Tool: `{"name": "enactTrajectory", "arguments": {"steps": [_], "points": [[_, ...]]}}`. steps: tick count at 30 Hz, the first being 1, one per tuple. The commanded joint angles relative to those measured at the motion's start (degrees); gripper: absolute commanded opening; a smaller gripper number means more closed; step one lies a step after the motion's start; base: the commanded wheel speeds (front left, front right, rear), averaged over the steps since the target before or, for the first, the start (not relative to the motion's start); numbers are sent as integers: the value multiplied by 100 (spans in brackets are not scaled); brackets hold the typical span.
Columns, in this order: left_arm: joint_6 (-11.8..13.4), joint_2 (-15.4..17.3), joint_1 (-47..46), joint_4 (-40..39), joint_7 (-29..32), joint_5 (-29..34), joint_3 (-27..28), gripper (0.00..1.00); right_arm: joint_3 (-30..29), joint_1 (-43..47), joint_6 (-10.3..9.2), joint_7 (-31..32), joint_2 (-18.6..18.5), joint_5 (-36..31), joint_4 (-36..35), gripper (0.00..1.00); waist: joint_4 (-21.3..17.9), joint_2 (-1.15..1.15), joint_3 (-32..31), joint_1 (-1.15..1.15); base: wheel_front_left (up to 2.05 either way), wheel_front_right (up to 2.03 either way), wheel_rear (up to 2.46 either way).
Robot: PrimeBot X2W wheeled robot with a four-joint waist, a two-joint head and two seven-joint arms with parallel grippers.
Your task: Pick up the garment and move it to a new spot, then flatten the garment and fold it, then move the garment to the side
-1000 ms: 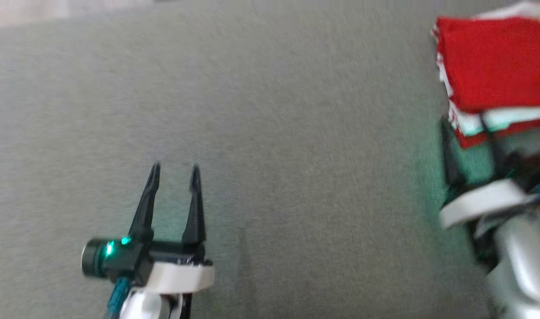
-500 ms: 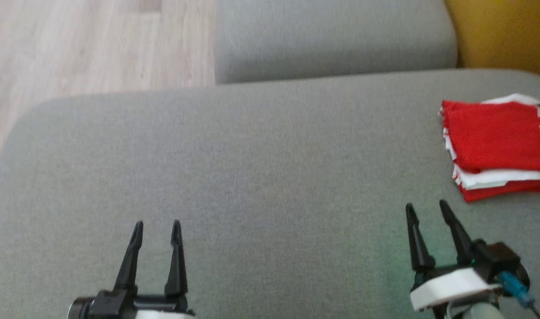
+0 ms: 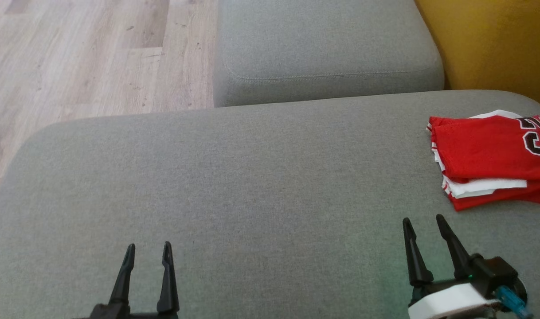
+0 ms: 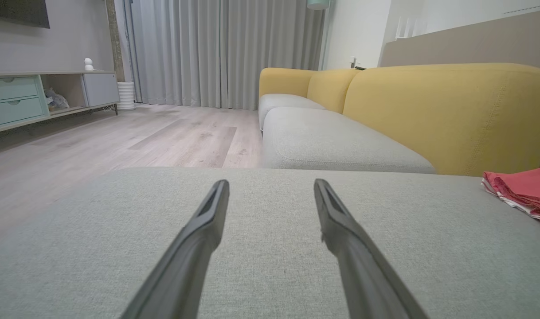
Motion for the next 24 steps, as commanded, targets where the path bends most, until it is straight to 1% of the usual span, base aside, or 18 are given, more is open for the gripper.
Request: {"name": "enactTrajectory", "arguments": {"steps": [1,8,9,14,24], "points": [[33,-30,-218,-126,-29,-3,252,100,144,-176,-5,-63,-14,93,-194,100,-9,-1,-12,0,0,0,0],[65,-30,-227,-90,-29,11,271,100,165,-175,-5,-63,-13,84,-187,100,-28,-1,-46,0,0,0,0],[57,0,-1,67,0,2,67,0,30,25,0,0,4,85,0,0,-31,-1,-55,0,0,0,0],[61,-1,65,373,8,-27,54,0,49,124,0,11,5,114,291,0,-33,-1,-58,1,0,0,0],[-18,5,-71,397,170,-695,161,0,0,21,0,143,-30,822,268,0,-32,-1,-14,1,0,0,0]]}}
